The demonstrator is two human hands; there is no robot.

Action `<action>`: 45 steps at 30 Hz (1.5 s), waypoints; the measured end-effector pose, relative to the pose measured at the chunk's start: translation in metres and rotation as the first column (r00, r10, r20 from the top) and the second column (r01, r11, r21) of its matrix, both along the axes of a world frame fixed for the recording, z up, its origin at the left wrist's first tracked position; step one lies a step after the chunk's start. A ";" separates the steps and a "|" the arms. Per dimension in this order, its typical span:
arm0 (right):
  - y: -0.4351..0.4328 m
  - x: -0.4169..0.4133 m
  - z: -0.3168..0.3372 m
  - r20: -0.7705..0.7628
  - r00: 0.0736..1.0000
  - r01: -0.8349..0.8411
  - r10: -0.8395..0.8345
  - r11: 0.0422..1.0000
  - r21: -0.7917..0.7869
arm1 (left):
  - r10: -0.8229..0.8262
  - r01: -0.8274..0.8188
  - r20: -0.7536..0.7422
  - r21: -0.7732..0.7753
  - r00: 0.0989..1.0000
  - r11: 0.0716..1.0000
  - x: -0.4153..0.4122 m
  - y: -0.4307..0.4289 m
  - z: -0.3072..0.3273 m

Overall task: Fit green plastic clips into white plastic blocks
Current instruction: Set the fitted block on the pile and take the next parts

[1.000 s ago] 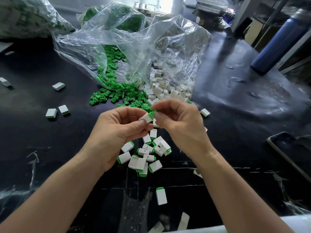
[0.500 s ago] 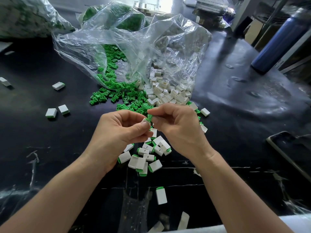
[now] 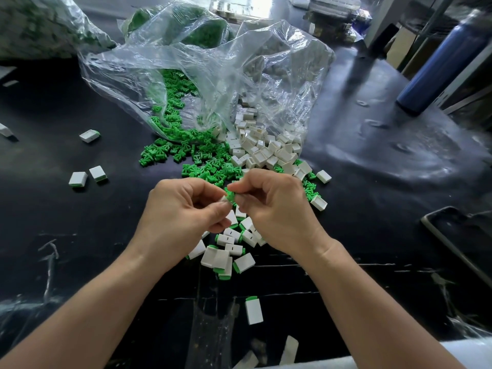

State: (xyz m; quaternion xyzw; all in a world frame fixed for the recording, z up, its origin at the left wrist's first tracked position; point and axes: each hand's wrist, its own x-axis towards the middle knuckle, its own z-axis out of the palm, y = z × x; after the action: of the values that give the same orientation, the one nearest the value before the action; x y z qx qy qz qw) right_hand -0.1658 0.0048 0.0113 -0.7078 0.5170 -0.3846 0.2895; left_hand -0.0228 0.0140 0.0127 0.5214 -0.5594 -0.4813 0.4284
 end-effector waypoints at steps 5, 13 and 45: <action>0.000 0.000 0.001 -0.009 1.000 -0.009 0.009 1.000 0.015 | 0.001 0.000 0.055 -0.017 0.999 1.000 0.001 0.000 0.002; 0.001 -0.001 0.003 0.011 1.000 -0.010 0.010 1.000 0.006 | -0.023 0.026 -0.042 0.066 0.999 0.997 0.002 -0.001 0.005; 0.001 0.000 0.004 0.108 0.994 0.017 -0.021 0.999 0.042 | -0.022 0.047 -0.195 0.126 0.980 0.991 0.000 -0.002 0.005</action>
State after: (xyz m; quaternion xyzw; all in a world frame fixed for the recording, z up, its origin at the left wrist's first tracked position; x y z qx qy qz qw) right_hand -0.1660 0.0059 0.0157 -0.6749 0.5151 -0.4145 0.3277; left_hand -0.0225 0.0123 0.0178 0.4890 -0.4915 -0.5724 0.4377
